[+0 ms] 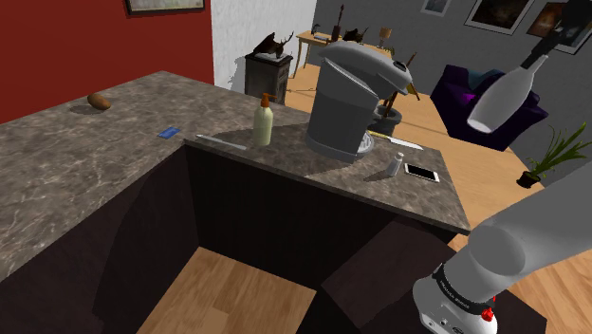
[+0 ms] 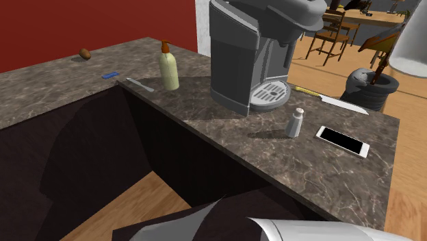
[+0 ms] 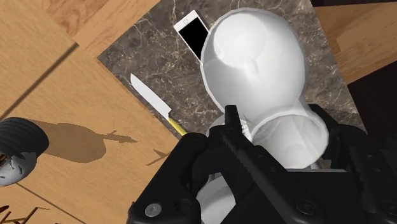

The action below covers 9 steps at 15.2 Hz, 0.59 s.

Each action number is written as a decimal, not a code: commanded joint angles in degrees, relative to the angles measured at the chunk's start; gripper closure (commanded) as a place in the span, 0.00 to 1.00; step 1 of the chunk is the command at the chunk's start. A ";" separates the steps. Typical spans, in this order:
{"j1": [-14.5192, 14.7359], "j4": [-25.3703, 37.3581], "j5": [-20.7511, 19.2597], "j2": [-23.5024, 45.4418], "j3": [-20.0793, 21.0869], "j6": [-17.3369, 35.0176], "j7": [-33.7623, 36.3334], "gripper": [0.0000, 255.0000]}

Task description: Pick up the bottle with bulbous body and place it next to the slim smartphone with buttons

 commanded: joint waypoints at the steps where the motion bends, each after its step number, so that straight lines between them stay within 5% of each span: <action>1: -1.10 1.92 1.48 2.08 -3.22 -0.60 -4.22 1.00; 3: -2.48 4.72 4.04 5.30 -6.69 -1.59 -8.44 1.00; 9: -2.10 -4.12 0.37 0.54 -4.11 4.21 -6.41 1.00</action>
